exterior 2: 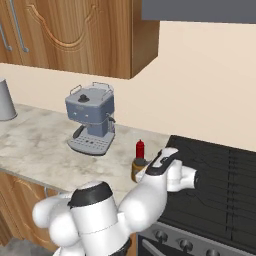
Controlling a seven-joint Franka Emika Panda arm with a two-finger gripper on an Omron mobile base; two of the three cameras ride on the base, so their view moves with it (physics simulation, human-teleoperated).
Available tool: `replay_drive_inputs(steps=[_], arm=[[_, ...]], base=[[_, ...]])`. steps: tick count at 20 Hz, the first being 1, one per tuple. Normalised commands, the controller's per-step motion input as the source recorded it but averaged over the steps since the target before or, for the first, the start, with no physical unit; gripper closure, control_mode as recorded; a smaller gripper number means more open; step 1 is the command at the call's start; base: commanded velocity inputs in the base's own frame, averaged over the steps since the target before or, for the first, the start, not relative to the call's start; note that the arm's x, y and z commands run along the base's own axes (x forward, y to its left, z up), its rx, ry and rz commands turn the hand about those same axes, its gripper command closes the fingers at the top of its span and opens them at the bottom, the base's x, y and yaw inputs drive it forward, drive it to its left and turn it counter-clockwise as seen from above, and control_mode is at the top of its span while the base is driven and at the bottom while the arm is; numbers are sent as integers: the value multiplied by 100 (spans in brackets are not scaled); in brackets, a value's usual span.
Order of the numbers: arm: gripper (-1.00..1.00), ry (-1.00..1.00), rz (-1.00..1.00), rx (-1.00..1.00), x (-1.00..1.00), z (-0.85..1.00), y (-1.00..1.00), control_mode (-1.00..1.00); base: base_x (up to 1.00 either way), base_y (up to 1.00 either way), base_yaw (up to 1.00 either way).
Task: Collect the turmeric, ketchup, and shaker from the cabinet and place them next to the stove.
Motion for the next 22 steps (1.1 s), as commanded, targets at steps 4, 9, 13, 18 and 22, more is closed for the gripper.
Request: replay_drive_inputs(steps=[4, 9, 13, 18, 22], arm=[[100, -13, -3, -2, 0, -5, 6, -100], [100, -6, -11, -12, -3, -6, 24, -100], [100, -4, -11, -15, -8, -30, 28, -100], [100, 0, -7, -9, -1, -22, 21, -100], [-100, 1, 0, -1, 0, -36, 0, -100]], base=[[0, 0, 0], [0, 0, 0], [0, 0, 0], [0, 0, 0], [0, 0, 0]])
